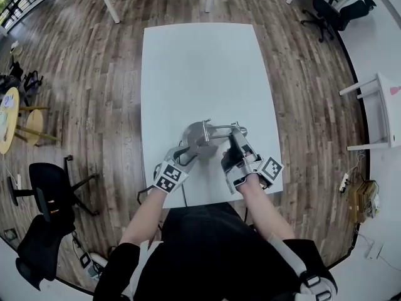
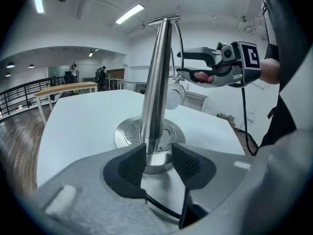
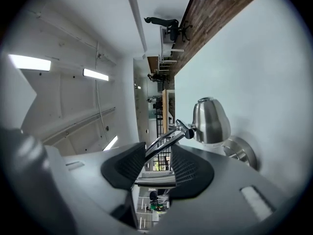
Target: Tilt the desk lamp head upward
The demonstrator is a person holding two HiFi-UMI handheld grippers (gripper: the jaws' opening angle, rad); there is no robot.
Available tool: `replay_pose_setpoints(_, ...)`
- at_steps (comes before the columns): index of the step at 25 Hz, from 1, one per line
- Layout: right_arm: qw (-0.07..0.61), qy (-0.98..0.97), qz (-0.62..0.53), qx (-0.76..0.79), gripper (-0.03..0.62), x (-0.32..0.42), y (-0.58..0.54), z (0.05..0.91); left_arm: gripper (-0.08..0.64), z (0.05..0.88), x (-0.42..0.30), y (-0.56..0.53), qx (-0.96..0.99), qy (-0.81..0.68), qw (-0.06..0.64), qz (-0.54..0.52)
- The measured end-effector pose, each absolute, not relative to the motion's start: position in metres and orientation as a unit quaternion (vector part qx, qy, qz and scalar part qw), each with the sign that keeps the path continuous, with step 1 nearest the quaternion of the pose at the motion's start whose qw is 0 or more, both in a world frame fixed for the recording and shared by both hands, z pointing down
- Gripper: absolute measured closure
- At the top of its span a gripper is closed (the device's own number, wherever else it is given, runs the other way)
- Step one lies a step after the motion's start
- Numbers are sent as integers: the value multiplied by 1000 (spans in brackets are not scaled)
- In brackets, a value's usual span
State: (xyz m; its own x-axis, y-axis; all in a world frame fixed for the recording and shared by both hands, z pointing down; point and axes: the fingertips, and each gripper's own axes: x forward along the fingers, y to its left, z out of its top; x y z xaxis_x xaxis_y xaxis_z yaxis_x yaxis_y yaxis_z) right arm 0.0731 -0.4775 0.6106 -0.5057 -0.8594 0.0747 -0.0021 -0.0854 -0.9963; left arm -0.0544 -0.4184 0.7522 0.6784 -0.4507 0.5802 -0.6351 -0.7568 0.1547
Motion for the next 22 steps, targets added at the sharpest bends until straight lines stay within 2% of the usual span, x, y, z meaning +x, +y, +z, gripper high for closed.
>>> replay_pose_setpoints(13, 274, 670, -550, -417, 445, 87, -483, 579, 394, 754, -53, -419, 903, -282, 184, 268)
replay_pose_setpoints(22, 236, 738, -479, -412, 472, 83, -487, 541, 396, 759, -50, -420, 899, -273, 164, 300)
